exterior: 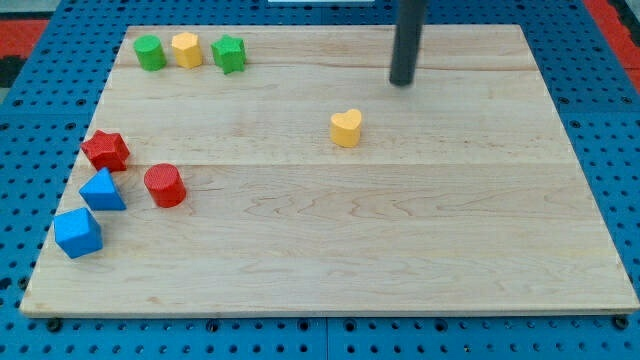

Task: Move the yellow heart below the yellow hexagon

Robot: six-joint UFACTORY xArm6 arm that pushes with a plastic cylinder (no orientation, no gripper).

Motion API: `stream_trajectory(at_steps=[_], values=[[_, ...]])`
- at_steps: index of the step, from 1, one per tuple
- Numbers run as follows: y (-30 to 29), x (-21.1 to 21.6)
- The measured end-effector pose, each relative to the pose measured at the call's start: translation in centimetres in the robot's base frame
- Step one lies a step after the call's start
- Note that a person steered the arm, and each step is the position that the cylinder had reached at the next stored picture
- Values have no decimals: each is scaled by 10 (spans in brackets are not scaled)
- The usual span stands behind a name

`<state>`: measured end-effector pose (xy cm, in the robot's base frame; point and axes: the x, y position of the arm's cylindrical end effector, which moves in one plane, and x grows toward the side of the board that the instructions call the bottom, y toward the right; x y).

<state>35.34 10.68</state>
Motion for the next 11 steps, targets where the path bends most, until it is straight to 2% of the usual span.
stream_trajectory(at_steps=[1, 2, 3, 4, 5, 6, 7, 8, 9, 10, 11], values=[[-1, 60], [-67, 35], [-163, -34], [-130, -29], [-54, -5], [-106, 28], [-212, -26], [-222, -30], [-225, 4], [-289, -21], [-307, -26]])
